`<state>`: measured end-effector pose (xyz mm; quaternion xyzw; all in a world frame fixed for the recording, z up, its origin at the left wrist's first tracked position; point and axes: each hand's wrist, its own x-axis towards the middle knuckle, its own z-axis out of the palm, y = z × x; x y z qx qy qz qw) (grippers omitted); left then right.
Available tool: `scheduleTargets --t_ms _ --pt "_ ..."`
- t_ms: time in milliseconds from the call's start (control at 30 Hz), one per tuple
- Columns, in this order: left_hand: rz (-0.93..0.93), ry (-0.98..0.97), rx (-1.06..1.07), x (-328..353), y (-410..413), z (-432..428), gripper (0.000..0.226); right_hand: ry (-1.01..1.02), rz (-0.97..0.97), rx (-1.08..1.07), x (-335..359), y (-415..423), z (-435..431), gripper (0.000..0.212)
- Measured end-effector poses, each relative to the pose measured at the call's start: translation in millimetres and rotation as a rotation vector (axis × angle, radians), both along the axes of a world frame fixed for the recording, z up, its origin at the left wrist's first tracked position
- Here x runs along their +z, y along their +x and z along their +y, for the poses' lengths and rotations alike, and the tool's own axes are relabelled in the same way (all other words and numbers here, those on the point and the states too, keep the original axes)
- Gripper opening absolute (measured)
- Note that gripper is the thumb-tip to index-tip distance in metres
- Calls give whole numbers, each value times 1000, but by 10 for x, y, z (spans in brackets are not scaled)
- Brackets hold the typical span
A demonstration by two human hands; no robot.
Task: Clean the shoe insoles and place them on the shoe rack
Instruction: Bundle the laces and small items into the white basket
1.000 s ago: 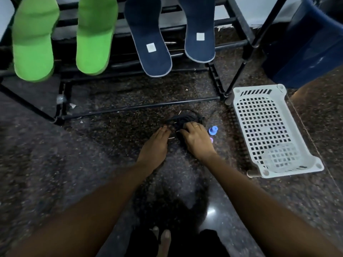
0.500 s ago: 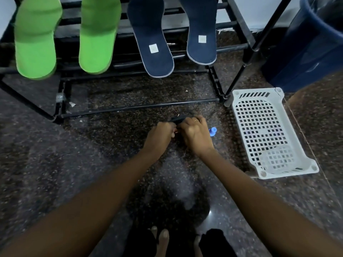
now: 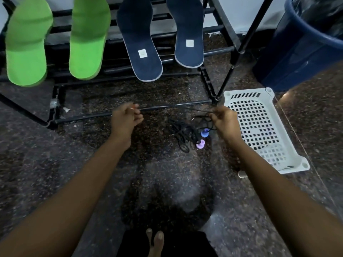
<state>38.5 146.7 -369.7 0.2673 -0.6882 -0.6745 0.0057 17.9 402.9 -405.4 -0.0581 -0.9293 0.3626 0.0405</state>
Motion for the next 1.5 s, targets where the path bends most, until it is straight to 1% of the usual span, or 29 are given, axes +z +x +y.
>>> scheduleTargets --t_ms 67,167,233,300,367,433,533,600,667,733,800,867,1067,1133,1200,1233,1300,1400,1500 --pt "-61 119 152 -5 -26 -66 33 -55 -37 -41 2 19 37 18" --pt "-127 320 335 13 -38 -78 34 -159 -69 -86 24 20 30 17" --pt "-144 404 344 40 -13 3 31 -194 -59 -65 63 13 -37 17" --pt "-135 411 231 88 24 146 25 -169 -20 5 107 9 -145 17" --pt "-97 334 43 160 49 310 20 -109 36 85 192 14 -284 17" --pt "-24 215 -157 234 52 454 18 -84 123 203 296 11 -426 16" --pt "124 -33 -394 308 50 588 21 -48 219 368 415 9 -598 14" --pt "216 -250 -498 319 46 607 18 -76 241 390 484 13 -661 11" --pt "272 -373 -533 323 27 595 15 -121 228 382 553 24 -687 10" --pt "273 -349 -529 331 4 590 15 -142 193 381 578 27 -684 8" --pt "246 -249 -523 354 17 620 17 -135 176 369 568 21 -668 6" --pt "194 -113 -458 357 34 657 18 -156 145 352 556 33 -675 7" --pt "-40 504 19 341 -61 527 21 -324 -51 297 486 71 -632 12" --pt "-63 589 141 320 -82 435 22 -344 -100 290 443 39 -498 17" --pt "-88 633 275 281 -95 340 23 -311 -152 280 405 1 -348 21" --pt "-108 646 334 258 -103 293 24 -298 -178 277 402 -10 -275 20" --pt "-146 613 392 214 -110 199 26 -257 -223 274 411 -34 -134 14" --pt "-204 501 388 144 -108 106 26 -133 -211 193 426 -101 100 18" --pt "-267 400 368 71 -79 50 25 16 -124 24 428 -152 315 16"
